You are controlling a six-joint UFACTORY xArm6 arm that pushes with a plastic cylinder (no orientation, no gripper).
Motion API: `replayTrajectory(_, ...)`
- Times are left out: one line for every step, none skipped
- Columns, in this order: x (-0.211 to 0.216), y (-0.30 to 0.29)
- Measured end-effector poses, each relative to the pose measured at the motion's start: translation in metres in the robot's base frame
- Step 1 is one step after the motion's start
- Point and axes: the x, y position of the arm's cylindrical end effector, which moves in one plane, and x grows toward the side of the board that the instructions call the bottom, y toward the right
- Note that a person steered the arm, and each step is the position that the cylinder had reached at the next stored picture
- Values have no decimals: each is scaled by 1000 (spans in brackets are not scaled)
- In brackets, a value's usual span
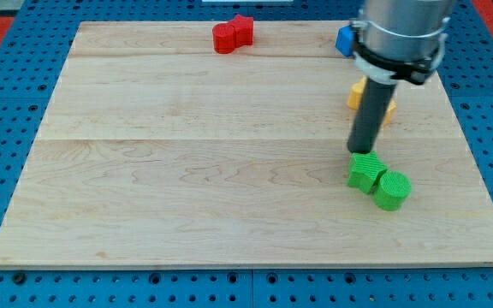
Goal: Push the green star to the top left
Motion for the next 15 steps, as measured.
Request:
replayTrajectory(13, 40)
replayTrajectory(47, 53)
replayTrajectory(103, 53)
replayTrajectory(138, 30)
replayTrajectory(107, 39)
replayTrajectory(102, 84)
replayTrajectory(102, 84)
replayTrajectory(102, 82)
replayTrajectory(102, 81)
replayTrajectory(102, 81)
replayTrajectory(102, 80)
replayTrajectory(102, 79)
replayTrajectory(102, 78)
replayTrajectory(102, 77)
replayTrajectory(102, 76)
